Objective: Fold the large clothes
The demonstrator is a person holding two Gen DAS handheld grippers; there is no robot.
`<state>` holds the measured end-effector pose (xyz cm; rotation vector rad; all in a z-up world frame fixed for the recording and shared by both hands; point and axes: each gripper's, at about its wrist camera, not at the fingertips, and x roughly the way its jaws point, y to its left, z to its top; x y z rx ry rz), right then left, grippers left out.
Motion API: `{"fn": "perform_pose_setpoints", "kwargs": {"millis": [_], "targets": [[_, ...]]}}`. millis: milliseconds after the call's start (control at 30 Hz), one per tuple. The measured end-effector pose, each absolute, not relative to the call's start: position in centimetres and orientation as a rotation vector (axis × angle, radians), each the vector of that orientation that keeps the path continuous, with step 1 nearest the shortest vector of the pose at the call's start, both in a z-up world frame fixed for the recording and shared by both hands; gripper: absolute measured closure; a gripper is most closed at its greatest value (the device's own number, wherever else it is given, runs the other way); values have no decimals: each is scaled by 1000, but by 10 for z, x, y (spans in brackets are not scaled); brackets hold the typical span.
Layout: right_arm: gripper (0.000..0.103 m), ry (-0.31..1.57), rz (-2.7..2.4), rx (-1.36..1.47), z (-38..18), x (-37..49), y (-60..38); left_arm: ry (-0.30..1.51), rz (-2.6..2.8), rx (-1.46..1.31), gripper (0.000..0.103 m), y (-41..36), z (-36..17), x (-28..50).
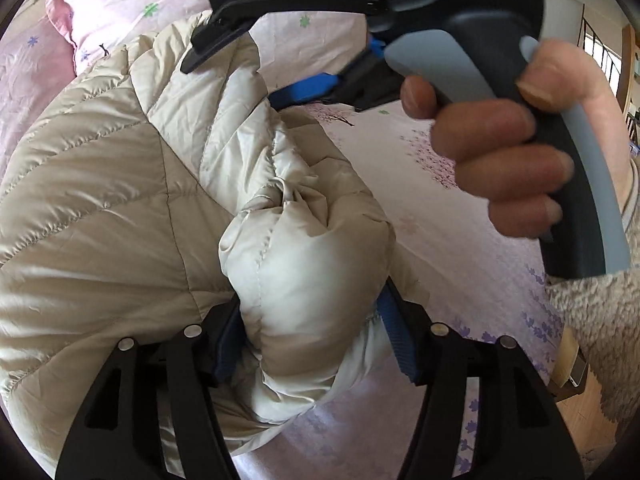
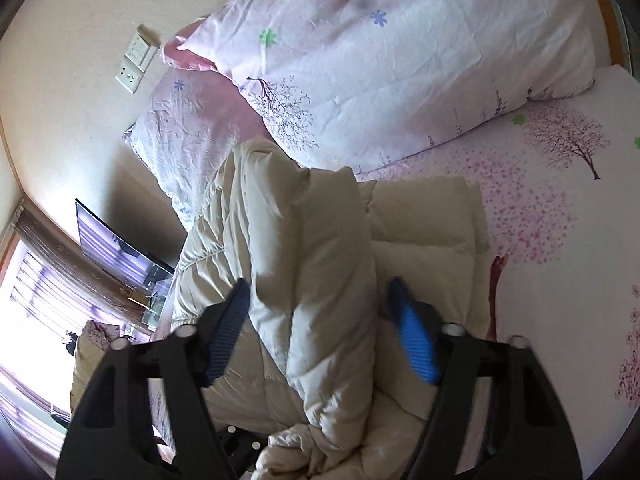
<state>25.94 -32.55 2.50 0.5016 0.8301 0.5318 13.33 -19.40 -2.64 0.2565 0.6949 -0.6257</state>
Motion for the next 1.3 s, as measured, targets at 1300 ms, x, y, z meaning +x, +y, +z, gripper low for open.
{"fn": "perform_pose_setpoints", "kwargs": {"millis": [1300], "targets": [[87, 941, 388, 525, -6, 277, -349, 754, -461, -92, 32, -39, 15, 208]]}}
